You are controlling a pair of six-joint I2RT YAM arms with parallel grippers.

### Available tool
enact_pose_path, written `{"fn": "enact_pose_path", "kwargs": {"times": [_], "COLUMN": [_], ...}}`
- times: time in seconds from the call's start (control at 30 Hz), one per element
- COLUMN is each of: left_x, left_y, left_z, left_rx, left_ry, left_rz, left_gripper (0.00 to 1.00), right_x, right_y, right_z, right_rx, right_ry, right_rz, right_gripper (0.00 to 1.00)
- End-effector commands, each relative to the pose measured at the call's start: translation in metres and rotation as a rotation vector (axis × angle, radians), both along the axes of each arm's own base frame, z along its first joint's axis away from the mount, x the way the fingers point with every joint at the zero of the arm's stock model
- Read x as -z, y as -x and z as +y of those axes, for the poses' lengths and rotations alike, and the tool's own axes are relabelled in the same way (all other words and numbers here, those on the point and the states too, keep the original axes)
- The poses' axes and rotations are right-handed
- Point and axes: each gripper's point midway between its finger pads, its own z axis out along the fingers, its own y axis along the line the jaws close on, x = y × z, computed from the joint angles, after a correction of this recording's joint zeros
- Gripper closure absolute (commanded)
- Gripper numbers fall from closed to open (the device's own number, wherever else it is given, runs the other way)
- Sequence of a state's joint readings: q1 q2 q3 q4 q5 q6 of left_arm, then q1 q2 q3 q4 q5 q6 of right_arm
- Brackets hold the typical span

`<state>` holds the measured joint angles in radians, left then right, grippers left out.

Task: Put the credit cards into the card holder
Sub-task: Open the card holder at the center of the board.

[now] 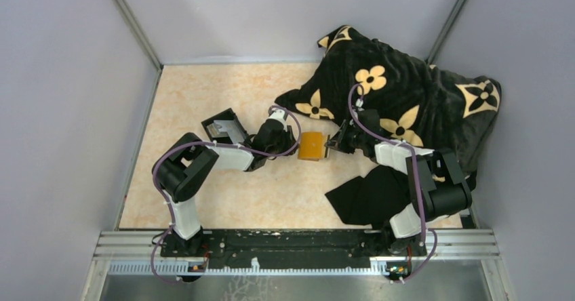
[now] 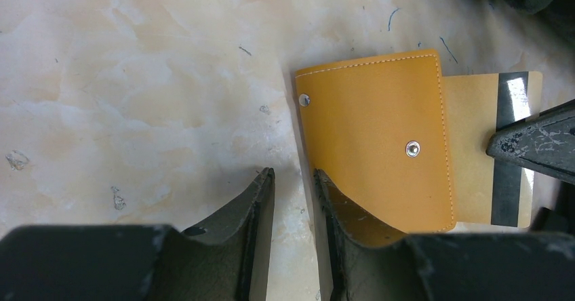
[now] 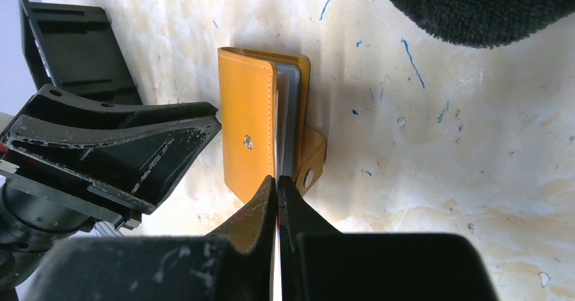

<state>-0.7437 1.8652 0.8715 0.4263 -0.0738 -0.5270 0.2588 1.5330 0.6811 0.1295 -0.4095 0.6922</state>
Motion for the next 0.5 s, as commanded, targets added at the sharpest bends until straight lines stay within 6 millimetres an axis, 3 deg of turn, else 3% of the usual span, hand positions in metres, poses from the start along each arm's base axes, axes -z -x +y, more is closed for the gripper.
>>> {"fn": "enact_pose_path", "kwargs": {"times": [0.0, 0.47], "left_x": [0.044, 0.0448], "left_y": [0.0295, 0.0287], "left_z": [0.0185, 0.0183], "left_rx": [0.026, 0.026], "left_ry": [-0.109, -0.113], "left_rz": [0.142, 0.144], "left_gripper": [0.65, 0.65], "right_x": [-0.0151, -0.0093], "right_y": [-0.0108, -0.0106], "right_z": [-0.0008, -0.002], "right_rx": [-0.006, -0.009], "right_ry": [0.007, 0.019], "right_rz": [-0.075, -0.067], "right_gripper": [1.0, 1.0]}}
